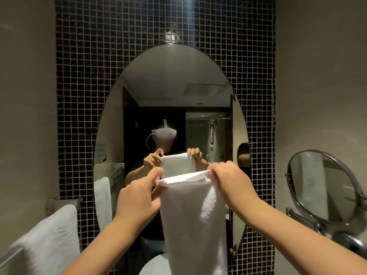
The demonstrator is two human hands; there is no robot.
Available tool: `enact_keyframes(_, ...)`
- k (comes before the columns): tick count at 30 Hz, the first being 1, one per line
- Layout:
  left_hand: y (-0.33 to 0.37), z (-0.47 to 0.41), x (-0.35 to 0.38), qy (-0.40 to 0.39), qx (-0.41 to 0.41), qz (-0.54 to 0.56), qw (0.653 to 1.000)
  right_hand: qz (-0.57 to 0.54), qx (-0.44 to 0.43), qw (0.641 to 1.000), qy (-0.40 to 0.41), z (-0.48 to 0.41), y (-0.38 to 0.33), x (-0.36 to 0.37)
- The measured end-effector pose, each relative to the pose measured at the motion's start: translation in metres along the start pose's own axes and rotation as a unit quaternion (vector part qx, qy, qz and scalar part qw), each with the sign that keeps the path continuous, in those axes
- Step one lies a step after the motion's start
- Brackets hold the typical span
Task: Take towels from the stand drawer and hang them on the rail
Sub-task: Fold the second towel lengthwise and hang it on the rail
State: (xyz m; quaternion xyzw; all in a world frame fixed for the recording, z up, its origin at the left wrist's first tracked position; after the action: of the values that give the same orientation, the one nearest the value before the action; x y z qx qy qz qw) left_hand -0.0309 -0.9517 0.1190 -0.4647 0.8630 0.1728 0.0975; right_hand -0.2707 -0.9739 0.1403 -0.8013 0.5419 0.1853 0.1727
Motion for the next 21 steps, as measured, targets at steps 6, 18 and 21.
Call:
enact_keyframes(6, 0.009, 0.004, 0.002, -0.079, 0.221, -0.089, 0.968, -0.098, 0.088, 0.991, -0.006, -0.002, 0.006, 0.017)
enact_keyframes(18, -0.020, 0.011, -0.023, -0.138, 0.019, -0.047, 0.989, -0.291, 0.058, 0.955, 0.020, -0.012, -0.025, 0.025)
enact_keyframes(21, -0.028, 0.019, -0.045, -0.067, -0.039, -0.015, 0.997, -0.298, -0.025, 0.954, 0.009, -0.013, -0.036, 0.034)
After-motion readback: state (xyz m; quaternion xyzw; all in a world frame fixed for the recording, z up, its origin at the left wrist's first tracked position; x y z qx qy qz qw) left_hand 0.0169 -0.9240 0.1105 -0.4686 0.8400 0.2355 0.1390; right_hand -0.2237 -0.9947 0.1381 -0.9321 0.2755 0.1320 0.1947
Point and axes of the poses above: each hand's wrist, its own z-axis away from the middle knuckle, its own x-axis out of the palm, y = z × x, the point moved 4 cm from there along -z, towards the middle knuckle, and after that the axes turned 10 degrees about y, right-handed, at the moved point
